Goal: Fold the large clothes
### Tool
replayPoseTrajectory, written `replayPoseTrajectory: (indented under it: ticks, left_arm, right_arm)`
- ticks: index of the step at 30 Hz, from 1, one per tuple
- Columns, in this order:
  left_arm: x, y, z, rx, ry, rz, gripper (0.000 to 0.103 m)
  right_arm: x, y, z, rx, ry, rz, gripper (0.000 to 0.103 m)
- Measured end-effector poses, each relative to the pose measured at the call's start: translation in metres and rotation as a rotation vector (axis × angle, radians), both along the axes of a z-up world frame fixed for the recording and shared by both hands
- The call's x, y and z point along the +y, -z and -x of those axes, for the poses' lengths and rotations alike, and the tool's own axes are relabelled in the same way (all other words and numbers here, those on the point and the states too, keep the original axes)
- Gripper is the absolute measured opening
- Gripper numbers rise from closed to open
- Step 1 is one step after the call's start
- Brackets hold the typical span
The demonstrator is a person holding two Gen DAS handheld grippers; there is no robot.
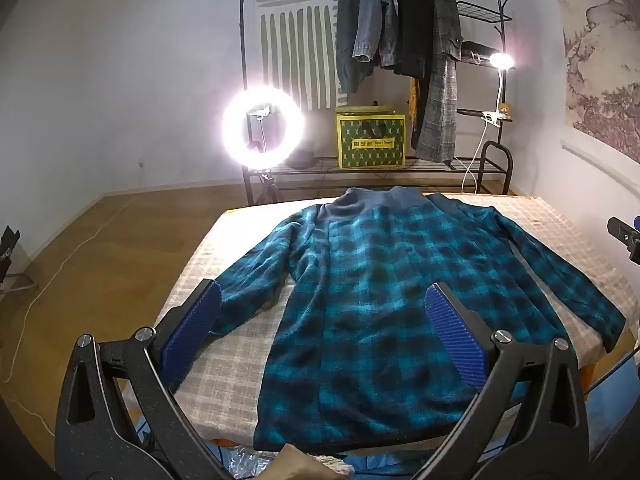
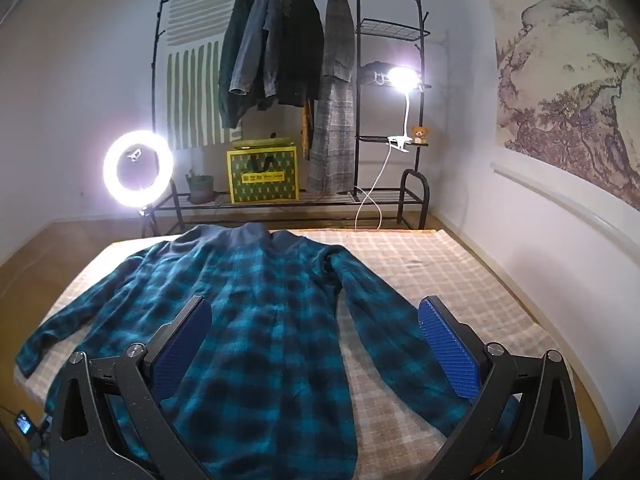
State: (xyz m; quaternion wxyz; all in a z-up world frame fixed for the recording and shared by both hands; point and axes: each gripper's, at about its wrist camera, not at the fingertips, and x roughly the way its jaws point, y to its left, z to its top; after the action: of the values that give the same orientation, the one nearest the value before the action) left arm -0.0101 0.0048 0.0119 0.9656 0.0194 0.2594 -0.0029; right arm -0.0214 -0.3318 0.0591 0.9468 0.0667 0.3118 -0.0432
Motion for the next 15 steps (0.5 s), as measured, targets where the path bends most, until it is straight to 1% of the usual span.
replayPoseTrajectory:
  ticks: [15]
  left_arm:
    - [-0.0044,0.0008,0.0029,-0.004,-0.003,-0.007,0.103]
  right_arm:
    - [-0.0071,-0.0037,-0.002,0.005,0.003,-0.006,0.102]
